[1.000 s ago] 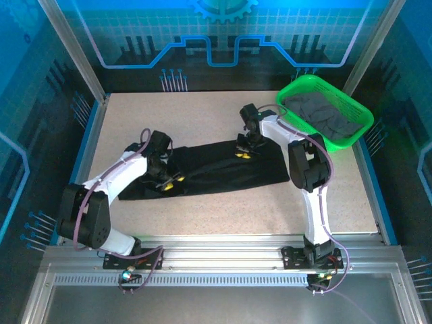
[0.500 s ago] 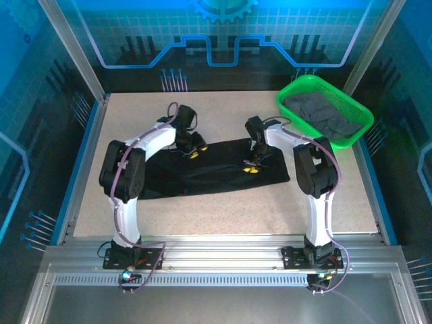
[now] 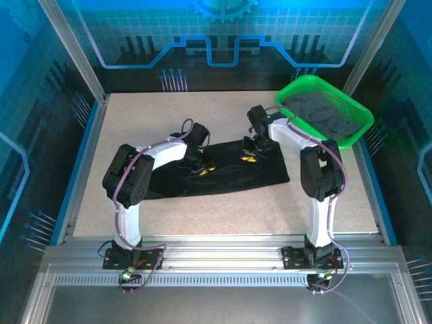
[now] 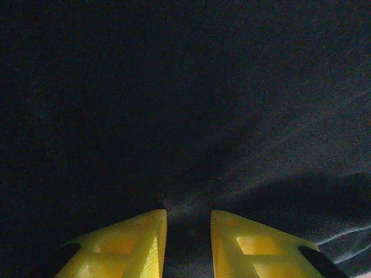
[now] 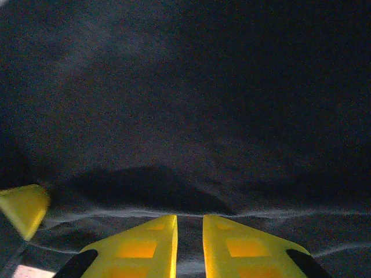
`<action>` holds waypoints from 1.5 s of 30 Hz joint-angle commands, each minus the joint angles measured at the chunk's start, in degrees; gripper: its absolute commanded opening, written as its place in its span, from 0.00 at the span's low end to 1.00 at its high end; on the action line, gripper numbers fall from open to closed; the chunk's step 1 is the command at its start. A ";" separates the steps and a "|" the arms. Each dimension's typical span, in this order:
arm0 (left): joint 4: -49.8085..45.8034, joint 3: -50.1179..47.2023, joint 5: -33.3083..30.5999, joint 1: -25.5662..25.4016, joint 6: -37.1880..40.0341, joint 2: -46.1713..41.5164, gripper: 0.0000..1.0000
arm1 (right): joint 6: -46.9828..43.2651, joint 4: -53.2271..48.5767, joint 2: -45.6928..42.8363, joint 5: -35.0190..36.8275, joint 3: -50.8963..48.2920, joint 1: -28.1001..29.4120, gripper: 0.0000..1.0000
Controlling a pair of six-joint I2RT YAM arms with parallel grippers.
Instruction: Fold and stack the t-shirts
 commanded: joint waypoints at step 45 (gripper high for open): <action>-13.02 -44.06 -1.99 25.11 -10.46 -46.38 0.37 | -1.06 3.51 0.99 -6.86 4.74 9.09 0.22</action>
